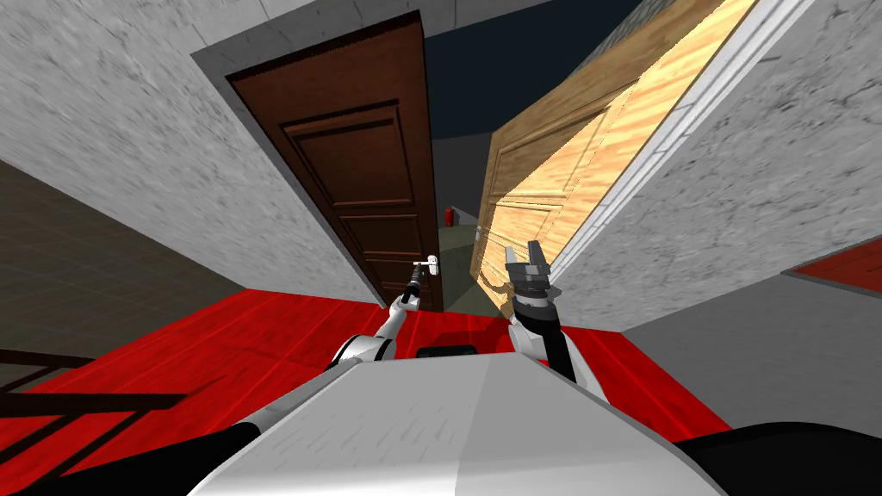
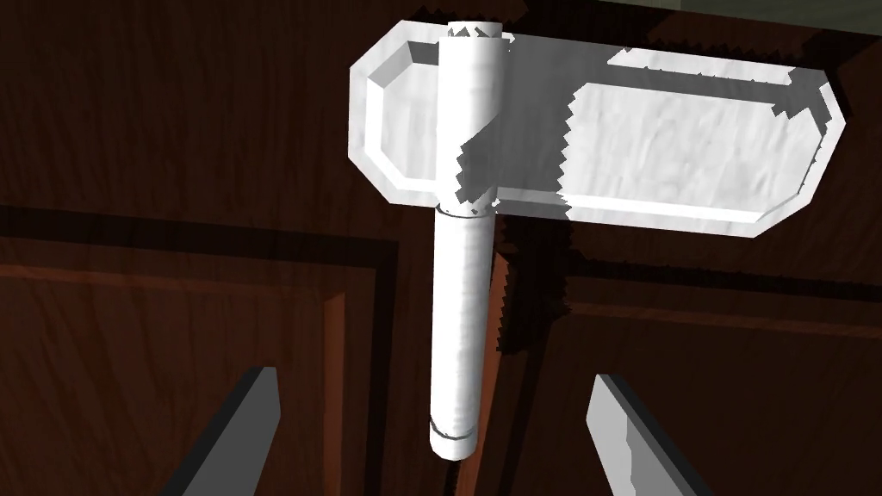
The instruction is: Push the door open
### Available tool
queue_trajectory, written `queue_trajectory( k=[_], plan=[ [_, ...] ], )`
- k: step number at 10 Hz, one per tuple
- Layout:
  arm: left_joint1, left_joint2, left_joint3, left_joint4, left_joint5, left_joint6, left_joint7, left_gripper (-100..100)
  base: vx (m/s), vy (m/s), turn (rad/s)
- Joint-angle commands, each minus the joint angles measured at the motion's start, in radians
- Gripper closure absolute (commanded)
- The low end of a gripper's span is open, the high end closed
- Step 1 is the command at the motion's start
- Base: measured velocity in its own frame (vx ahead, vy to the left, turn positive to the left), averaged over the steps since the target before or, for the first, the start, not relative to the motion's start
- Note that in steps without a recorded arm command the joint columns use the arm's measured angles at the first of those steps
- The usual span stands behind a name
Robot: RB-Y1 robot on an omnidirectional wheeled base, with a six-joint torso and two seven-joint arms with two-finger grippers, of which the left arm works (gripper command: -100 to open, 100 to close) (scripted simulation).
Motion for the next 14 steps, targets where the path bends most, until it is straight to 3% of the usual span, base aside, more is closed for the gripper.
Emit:
queue_trajectory(
  k=[1,4,5,6,11,14],
  plan=[
    [0.001,0.0,0.002,0.001,0.001,-0.001,0.0,-100,0.22,-0.027,-0.02],
    [0.002,-0.016,0.007,0.003,0.002,-0.003,-0.002,-100,0.173,-0.028,-0.021],
    [0.002,-0.012,0.006,0.003,0.002,-0.003,-0.001,-100,0.074,-0.014,0.0],
    [0.002,-0.012,0.006,0.003,0.002,-0.003,-0.001,100,-0.01,0.001,0.002],
    [0.002,-0.012,0.006,0.003,0.002,-0.003,-0.001,100,-0.007,0.002,-0.004],
    [-0.001,0.011,0.047,0.004,0.006,-0.002,-0.012,100,0.126,-0.08,0.012]
  ],
)
